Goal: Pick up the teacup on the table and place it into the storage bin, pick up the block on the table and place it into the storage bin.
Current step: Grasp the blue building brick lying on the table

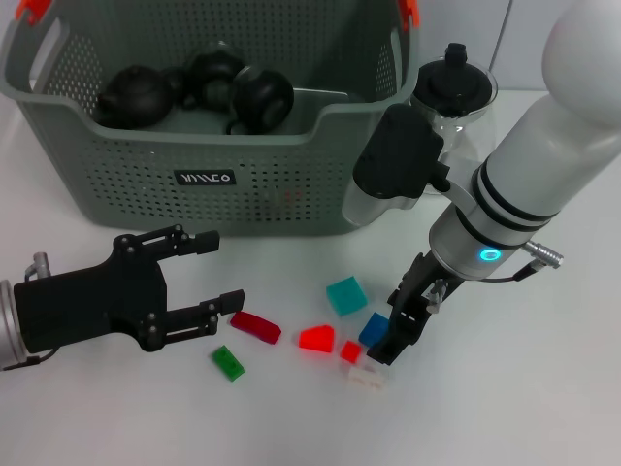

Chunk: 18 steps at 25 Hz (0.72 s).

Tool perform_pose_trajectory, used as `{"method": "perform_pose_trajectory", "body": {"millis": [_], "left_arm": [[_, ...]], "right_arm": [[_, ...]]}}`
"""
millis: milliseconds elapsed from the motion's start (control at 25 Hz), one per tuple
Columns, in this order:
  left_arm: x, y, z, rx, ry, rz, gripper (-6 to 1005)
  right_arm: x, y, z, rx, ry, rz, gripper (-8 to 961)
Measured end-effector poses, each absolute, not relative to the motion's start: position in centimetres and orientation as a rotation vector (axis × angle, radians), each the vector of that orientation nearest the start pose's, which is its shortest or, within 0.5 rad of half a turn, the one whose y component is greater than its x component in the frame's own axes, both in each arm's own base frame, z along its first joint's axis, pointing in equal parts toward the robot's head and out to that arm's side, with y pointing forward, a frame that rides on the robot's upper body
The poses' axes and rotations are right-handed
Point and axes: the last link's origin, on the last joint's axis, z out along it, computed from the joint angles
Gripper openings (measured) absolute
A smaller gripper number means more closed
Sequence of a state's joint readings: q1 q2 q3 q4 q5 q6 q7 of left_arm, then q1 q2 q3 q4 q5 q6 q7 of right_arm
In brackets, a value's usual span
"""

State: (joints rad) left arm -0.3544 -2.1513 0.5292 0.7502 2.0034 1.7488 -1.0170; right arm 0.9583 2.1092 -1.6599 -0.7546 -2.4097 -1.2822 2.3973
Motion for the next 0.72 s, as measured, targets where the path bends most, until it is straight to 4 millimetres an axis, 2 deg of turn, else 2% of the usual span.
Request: {"method": "perform_pose_trajectory", "body": {"millis": [400,520,720], "left_arm": [[-28.83,26.95,0.88,-2.624,-0.279,-0.803,695],[-28.83,26.95,0.87,-2.624,-0.279,-0.802,695],[-28.87,26.91,0.87,-2.624,-0.281,-0.802,695]], "right_arm": [[15.07,36.50,-11.12,-2.870,0.542,-0.753,721],[14.99,36.41,-11.21,-2.869,0.528,-0.762,600],[14.79,36.37,-11.02,-2.873,0.524,-0.766,515]]}}
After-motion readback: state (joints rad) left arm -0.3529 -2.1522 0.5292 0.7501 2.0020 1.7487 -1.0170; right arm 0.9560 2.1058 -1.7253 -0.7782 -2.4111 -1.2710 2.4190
